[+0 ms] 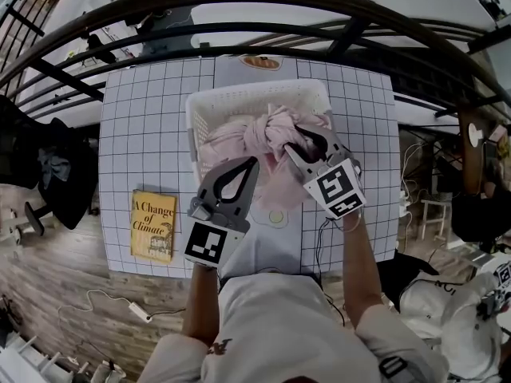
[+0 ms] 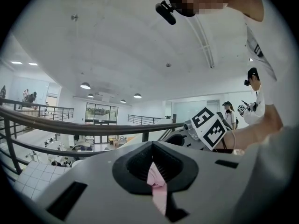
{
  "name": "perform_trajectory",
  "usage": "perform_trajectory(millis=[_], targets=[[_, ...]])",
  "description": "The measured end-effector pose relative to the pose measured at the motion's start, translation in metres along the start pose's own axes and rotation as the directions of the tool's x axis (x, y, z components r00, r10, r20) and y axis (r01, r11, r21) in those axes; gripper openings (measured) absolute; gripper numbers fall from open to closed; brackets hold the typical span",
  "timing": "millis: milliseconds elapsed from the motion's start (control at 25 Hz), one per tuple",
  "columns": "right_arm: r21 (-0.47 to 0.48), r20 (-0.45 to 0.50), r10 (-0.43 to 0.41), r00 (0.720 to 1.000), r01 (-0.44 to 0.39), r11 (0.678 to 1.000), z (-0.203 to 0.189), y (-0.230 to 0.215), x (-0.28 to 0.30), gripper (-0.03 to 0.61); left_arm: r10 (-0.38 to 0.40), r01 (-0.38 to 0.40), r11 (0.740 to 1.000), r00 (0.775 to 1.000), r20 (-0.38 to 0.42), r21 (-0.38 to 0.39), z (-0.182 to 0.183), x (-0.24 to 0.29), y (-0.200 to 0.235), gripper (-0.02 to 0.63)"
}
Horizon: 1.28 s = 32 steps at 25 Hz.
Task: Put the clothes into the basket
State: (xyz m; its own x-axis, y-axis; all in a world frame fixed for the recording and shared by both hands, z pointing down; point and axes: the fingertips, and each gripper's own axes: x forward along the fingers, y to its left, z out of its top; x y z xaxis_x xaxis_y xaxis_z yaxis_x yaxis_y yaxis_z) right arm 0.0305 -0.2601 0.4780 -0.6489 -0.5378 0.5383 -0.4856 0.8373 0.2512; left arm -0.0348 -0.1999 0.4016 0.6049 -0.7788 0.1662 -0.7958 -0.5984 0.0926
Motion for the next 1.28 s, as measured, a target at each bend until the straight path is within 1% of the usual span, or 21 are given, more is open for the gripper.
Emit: perform_trajectory(millis=[200,320,440,680,880,1280], targets=[[-0.002,-0.051,0.023,0.998,-0.023,1.000,-0.006,-0.001,0.013,0.140,0.006,-0.007,1.000,1.000,-0.012,-0.015,-0.007,0.005,0.007,0.003],[0.001,-0.049,0.054,0.997,-0.054,0.999,-0.008,0.001,0.025,0.140,0.008,-0.008,1.000,1.000,-0.022,-0.024,-0.011,0.008,0.011,0.003],[0.003,-0.090,0.063,0.994,-0.063,0.998,-0.014,0.001,0.032,0.140,0.009,-0.010,0.999,0.999,-0.033,-0.033,-0.015,0.011,0.014,0.003],[0.004,-0.122,0.098,0.988,-0.098,0.995,-0.022,0.003,0.048,0.141,0.007,-0.009,0.999,0.998,-0.056,-0.042,-0.023,0.016,0.017,0.003],[-0.010,-0.162,0.128,0.979,-0.131,0.991,-0.029,0.007,0.061,0.143,0.007,-0.010,0.999,0.998,-0.068,-0.050,-0.030,0.020,0.021,0.003],[-0.035,-0.211,0.179,0.961,-0.191,0.981,-0.040,0.013,0.089,0.143,0.014,-0.020,0.998,0.996,-0.094,-0.061,-0.041,0.027,0.029,0.003]])
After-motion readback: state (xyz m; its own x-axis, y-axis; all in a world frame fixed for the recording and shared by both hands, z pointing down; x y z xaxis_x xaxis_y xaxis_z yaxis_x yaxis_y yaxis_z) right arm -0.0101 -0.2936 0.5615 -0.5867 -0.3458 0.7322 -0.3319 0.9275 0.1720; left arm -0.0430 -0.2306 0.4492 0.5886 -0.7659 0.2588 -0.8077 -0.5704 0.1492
